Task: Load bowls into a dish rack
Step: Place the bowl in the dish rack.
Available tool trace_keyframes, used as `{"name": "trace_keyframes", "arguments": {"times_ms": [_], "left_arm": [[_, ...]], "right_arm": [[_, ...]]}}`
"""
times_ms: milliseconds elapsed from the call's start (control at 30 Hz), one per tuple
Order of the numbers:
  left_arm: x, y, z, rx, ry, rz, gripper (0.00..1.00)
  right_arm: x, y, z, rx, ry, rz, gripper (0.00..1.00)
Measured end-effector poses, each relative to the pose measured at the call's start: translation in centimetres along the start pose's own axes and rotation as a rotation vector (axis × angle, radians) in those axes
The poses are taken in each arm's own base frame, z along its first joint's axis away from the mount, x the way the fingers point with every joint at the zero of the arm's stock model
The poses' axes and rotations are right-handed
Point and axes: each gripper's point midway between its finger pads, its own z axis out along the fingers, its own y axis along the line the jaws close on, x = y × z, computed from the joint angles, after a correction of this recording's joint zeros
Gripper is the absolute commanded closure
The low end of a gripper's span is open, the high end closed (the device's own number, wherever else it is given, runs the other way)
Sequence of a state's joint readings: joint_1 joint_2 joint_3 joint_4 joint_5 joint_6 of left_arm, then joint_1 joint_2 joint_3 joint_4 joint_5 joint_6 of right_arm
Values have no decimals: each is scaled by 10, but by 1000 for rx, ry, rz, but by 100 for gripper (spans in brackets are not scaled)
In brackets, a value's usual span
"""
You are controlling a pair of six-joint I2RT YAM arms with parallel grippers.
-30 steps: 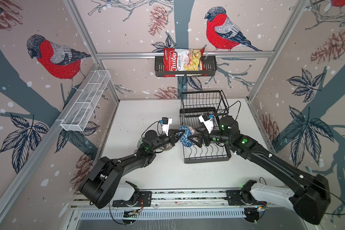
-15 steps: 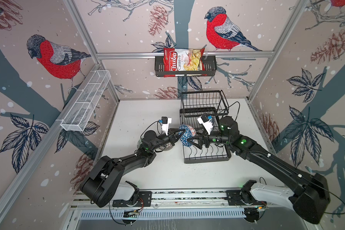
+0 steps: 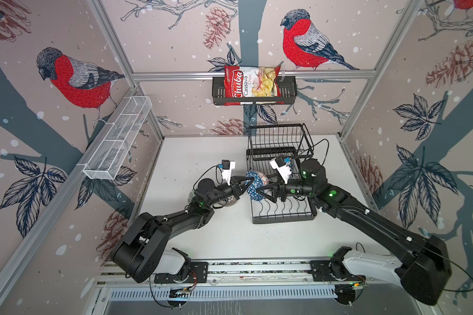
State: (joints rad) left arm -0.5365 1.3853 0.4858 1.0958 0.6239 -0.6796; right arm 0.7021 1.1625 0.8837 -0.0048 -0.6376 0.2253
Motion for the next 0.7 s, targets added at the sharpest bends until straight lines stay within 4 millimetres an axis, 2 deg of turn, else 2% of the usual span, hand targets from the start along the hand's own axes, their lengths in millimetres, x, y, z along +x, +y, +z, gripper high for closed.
{"name": "trace_keyframes", "arguments": {"times_ms": [233, 467, 700], "left_arm": [[-4, 5, -1, -29, -21, 7, 100], [-6, 8, -1, -45, -31, 30, 100], [-7, 9, 1, -50, -26, 33, 100]], "right_arm": [[-1, -4, 0, 22, -3, 20, 31], [0, -6, 0, 34, -4, 22, 38], [-2, -7, 1, 37, -6, 23, 42]]}}
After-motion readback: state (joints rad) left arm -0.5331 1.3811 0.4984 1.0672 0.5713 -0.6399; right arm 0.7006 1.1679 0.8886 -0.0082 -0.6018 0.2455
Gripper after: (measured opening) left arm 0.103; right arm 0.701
